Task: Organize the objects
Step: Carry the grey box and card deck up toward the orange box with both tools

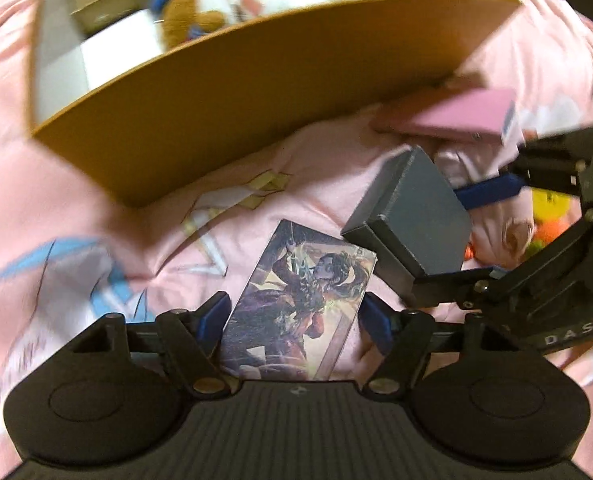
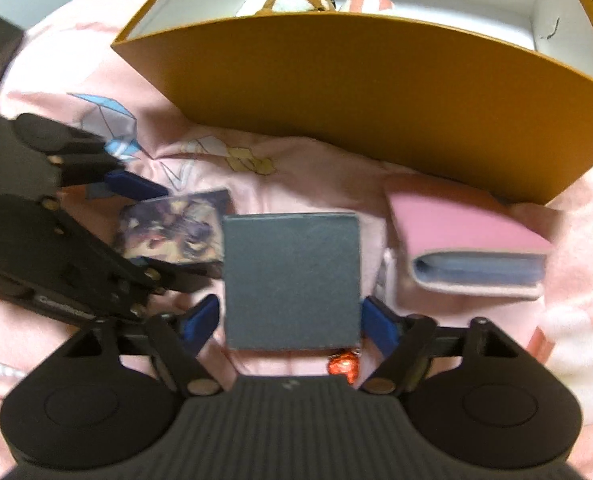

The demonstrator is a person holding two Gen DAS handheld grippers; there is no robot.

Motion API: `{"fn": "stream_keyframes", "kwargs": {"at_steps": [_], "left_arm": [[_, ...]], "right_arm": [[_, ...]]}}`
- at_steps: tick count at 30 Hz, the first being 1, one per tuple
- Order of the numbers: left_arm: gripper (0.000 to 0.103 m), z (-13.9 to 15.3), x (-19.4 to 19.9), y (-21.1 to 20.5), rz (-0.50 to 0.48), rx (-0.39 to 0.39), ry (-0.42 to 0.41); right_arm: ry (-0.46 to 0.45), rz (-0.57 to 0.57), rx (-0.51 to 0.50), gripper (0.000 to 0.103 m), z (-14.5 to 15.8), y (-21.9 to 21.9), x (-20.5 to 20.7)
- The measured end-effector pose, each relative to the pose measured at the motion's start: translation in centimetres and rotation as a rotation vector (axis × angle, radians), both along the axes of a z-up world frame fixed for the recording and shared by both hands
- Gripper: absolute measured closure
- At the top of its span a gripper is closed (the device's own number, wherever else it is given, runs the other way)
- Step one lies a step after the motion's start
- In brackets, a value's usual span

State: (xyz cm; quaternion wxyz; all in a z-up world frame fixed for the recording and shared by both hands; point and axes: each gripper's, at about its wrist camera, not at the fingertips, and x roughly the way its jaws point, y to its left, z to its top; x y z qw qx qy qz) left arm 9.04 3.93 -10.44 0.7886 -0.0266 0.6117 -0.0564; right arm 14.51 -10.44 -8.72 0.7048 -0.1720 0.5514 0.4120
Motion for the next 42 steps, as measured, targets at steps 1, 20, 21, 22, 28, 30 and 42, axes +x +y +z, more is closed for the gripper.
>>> {"fn": "stream_keyframes", "kwargs": {"at_steps": [1,20,21,22,28,30,42], "left_arm": [[0.023,0.3,-0.3,0.3,0.042,-0.005,-0.010],[0.032,5.8,-3.6,2.5,0.291,-0.128,-0.223],[0.032,6.0,-3.6,2.5,0.296,-0.134,-0.228],[0.032,6.2,-3.7,2.5,0.298,-0.141,-0.235],[0.032,8.2,-4.2,1.9,0.288,-0.167,-0.298],[0.032,9.0,-4.4,1.8,0.286,-0.172,-0.317],[0.032,12.8,-2.1,1.6,0.294,-0.182,-0.448]], "right_arm": [[0.003,-0.005,0.003,0.028,0.0,-0.1,0.0],[0.088,-0.165,0.133,0.030,4.9,-3.2,0.2],[0.084,-0.165,0.139,0.030,5.3,-3.3,0.3],[0.080,-0.166,0.142,0.030,5.6,-3.5,0.3],[0.063,-0.180,0.171,0.030,7.1,-4.2,0.2],[0.057,-0.182,0.186,0.030,7.9,-4.5,0.2],[-0.058,-0.203,0.298,0.030,13.6,-5.3,1.4]]}}
